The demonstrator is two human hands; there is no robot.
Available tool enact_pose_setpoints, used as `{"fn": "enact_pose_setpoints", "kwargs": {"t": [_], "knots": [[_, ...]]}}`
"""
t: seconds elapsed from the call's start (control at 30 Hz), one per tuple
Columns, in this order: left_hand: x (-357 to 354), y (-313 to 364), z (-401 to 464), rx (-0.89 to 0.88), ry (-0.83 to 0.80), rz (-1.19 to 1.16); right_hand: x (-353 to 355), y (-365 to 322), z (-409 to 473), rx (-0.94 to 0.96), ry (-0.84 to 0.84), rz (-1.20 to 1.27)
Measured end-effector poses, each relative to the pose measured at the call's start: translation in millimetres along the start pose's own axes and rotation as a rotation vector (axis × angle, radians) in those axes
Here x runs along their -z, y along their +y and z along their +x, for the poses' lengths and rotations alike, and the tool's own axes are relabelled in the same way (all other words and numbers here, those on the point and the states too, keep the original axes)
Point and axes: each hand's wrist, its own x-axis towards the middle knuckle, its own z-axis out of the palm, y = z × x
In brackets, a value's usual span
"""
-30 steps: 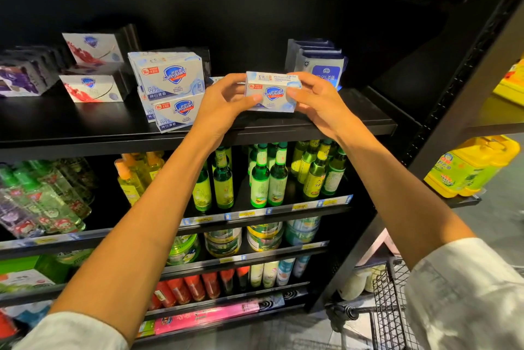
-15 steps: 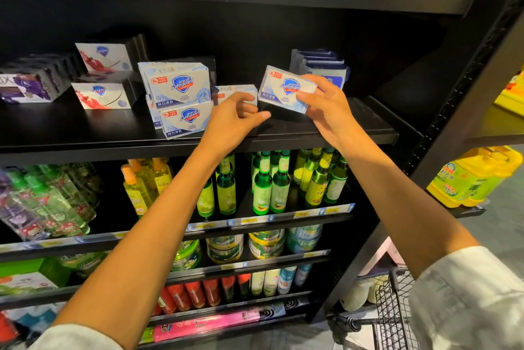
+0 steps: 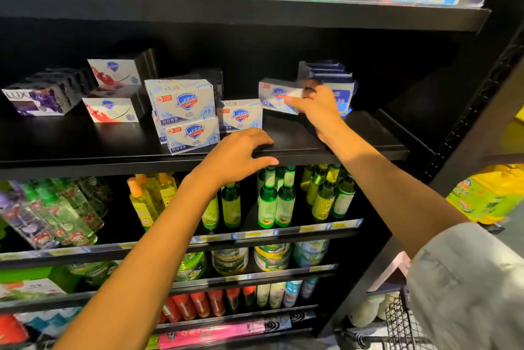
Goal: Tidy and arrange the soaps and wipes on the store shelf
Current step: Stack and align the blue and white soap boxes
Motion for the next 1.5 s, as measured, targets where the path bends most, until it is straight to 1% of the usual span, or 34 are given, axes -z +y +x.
{"fn": "enact_pose_setpoints", "kwargs": {"t": [0.07,0.23,0.33,0.43,0.5,0.6,0.73,0.87,1.2,1.33,1.5], "knots": [[3,-2,2,-0.017,-0.03,0.04,-10,6,12,0.003,-0.024,-0.12],[7,-8,4,-0.057,-0.045,0.078,-28,21,39,-0.124,-0.023,-0.327],[3,-11,2,-0.059,-0.02,0.061,-40,22,65,-0.112,-0.043,-0.429],[0,-13,2,-0.046,0.007,0.039,-51,21,85,-0.063,-0.023,-0.519],[0,-15,4,-0.048,0.013,0.023,-59,24,93,-0.055,-0.064,-0.532],[-1,-17,4,-0.036,0.011,0.024,-71,27,107,-0.051,-0.075,-0.45],[-3,-20,5,-0.023,0.016,0.012,-86,35,127,-0.031,-0.049,-0.345],[-3,-21,4,-0.023,0.027,0.019,-91,35,138,-0.066,0.0,-0.239],[-4,-22,5,-0.039,0.035,0.06,-96,43,167,-0.081,0.056,-0.221],[-5,-24,5,-0.036,0.037,0.061,-95,44,172,-0.083,0.064,-0.264],[-4,-23,4,-0.055,0.045,0.056,-95,46,174,-0.102,0.068,-0.244]]}}
